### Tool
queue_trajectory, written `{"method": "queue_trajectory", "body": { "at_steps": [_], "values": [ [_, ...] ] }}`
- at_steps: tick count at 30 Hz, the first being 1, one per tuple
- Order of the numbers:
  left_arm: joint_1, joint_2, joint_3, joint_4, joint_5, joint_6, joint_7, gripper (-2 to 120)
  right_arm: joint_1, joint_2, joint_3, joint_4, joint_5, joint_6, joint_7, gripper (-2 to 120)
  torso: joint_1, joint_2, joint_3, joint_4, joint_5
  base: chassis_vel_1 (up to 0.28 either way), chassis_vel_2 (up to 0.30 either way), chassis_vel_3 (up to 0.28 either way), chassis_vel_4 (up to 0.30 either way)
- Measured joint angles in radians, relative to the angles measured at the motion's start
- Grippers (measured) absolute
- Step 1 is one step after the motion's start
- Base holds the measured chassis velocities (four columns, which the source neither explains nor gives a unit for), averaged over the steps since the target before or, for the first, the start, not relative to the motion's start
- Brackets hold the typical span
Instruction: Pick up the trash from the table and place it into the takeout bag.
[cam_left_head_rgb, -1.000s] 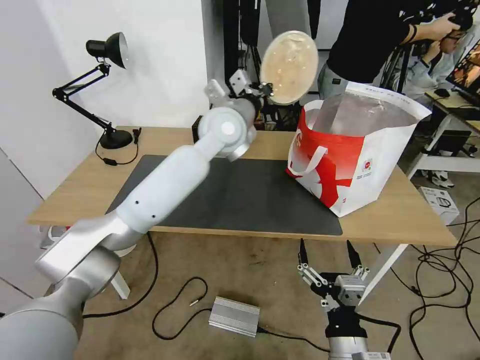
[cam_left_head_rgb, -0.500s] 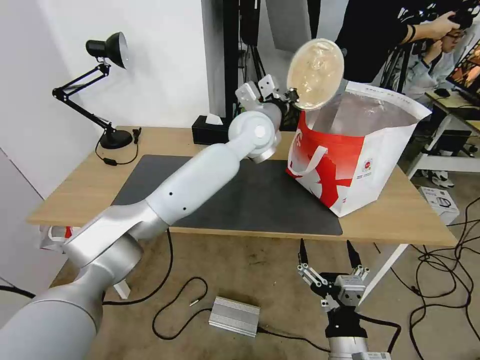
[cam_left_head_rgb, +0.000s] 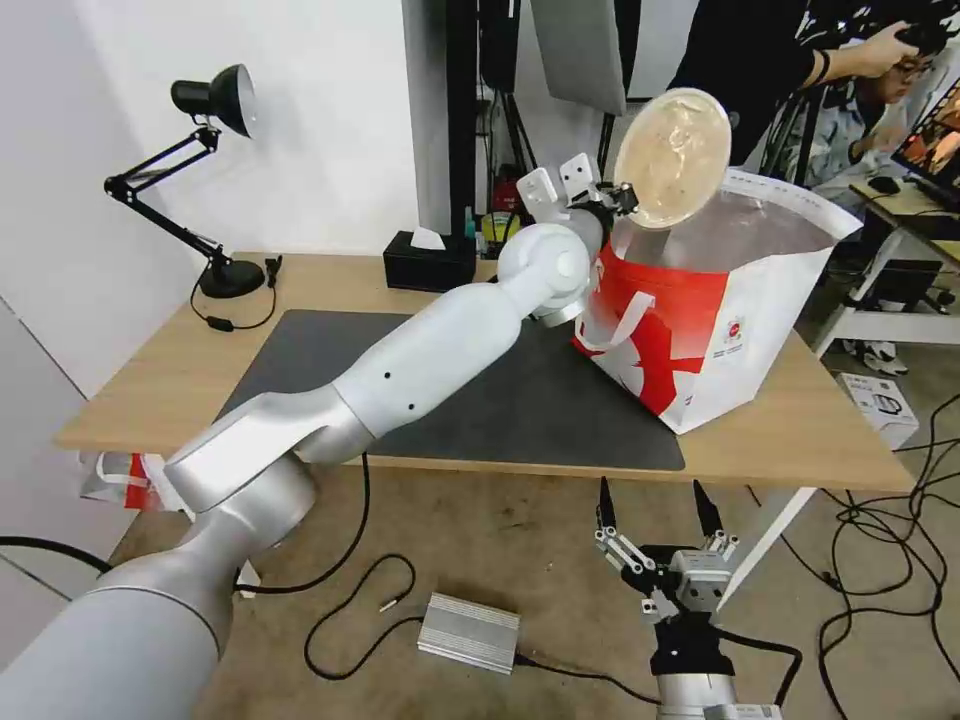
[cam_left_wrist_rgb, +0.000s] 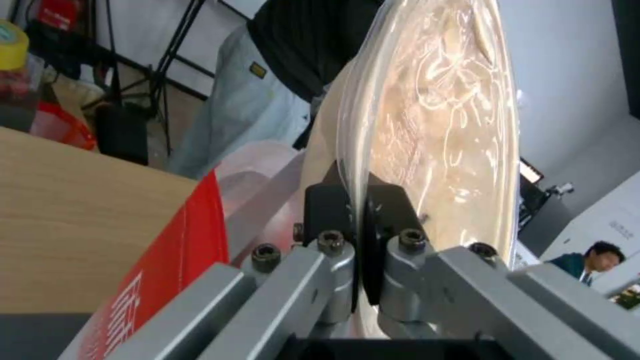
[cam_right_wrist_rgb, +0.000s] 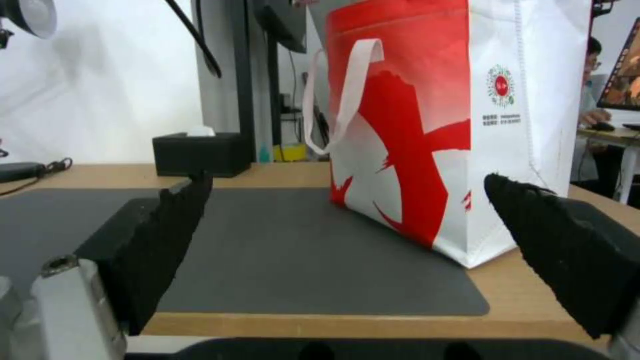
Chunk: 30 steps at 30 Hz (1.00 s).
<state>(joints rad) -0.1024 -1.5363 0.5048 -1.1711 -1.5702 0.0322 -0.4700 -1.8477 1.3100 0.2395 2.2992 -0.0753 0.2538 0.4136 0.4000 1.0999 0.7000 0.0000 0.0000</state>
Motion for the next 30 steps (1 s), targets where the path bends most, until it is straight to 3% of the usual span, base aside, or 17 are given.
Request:
{"method": "queue_trajectory", "body": {
  "at_steps": [17, 30],
  "values": [
    [0.019, -0.050, 0.028, 0.103, 0.087, -0.012, 0.017, 0, 0.000, 0.000, 0.000, 0.000, 0.000, 0.000, 0.000, 100, 0.000, 0.000, 0.000, -0.0001, 0.0000, 0.000, 0.000, 0.000, 0.000],
    [0.040, -0.051, 0.045, 0.109, 0.124, -0.015, 0.016, 0, 0.000, 0.000, 0.000, 0.000, 0.000, 0.000, 0.000, 100, 0.000, 0.000, 0.000, 0.0000, 0.0000, 0.000, 0.000, 0.000, 0.000]
  ]
}}
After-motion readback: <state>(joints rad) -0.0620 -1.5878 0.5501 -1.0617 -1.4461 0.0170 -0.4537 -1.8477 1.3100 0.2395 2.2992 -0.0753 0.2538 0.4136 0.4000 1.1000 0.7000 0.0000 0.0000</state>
